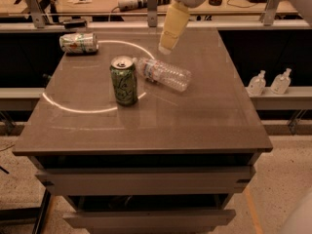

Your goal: Knock coke can over

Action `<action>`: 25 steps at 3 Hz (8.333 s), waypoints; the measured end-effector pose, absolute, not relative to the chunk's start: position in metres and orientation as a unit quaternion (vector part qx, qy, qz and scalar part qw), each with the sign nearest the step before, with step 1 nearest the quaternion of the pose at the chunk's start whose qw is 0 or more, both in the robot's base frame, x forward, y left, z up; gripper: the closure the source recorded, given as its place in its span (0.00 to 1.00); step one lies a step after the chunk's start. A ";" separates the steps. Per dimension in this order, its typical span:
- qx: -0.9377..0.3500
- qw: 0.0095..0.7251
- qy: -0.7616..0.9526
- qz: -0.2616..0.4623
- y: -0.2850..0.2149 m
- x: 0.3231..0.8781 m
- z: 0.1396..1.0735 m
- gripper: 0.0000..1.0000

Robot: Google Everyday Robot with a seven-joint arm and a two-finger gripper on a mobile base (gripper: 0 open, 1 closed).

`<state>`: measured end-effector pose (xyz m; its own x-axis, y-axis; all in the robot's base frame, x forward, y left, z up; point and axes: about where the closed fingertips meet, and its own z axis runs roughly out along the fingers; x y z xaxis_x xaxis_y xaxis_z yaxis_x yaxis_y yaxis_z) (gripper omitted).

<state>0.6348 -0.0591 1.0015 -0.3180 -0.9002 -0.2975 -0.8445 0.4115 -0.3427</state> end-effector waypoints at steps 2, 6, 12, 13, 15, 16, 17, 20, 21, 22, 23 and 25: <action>-0.479 0.172 0.859 0.052 -0.056 0.623 0.952 0.00; -0.448 0.102 0.882 0.103 -0.041 0.657 0.905 0.00; -0.460 0.025 0.887 0.038 -0.036 0.645 0.842 0.00; -0.461 0.021 0.887 0.011 -0.038 0.644 0.842 0.18; -0.472 0.020 0.881 -0.023 -0.039 0.648 0.850 0.64; -0.475 0.023 0.879 -0.031 -0.038 0.649 0.854 0.87; -0.439 0.062 0.895 -0.045 -0.059 0.643 0.873 1.00; -0.254 0.310 0.913 -0.073 -0.142 0.550 0.958 1.00; -0.212 0.338 0.916 -0.041 -0.168 0.523 0.926 1.00; -0.202 0.371 0.906 -0.007 -0.179 0.512 0.897 1.00; -0.201 0.432 0.879 0.001 -0.182 0.512 0.897 1.00; -0.175 0.566 0.804 -0.046 -0.220 0.511 0.944 1.00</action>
Offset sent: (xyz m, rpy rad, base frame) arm -0.0109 0.0031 -0.0685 0.2464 0.3431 -0.1746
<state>0.5109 -0.2202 0.9438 -0.2981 -0.3333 -0.8944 -0.2294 0.9346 -0.2718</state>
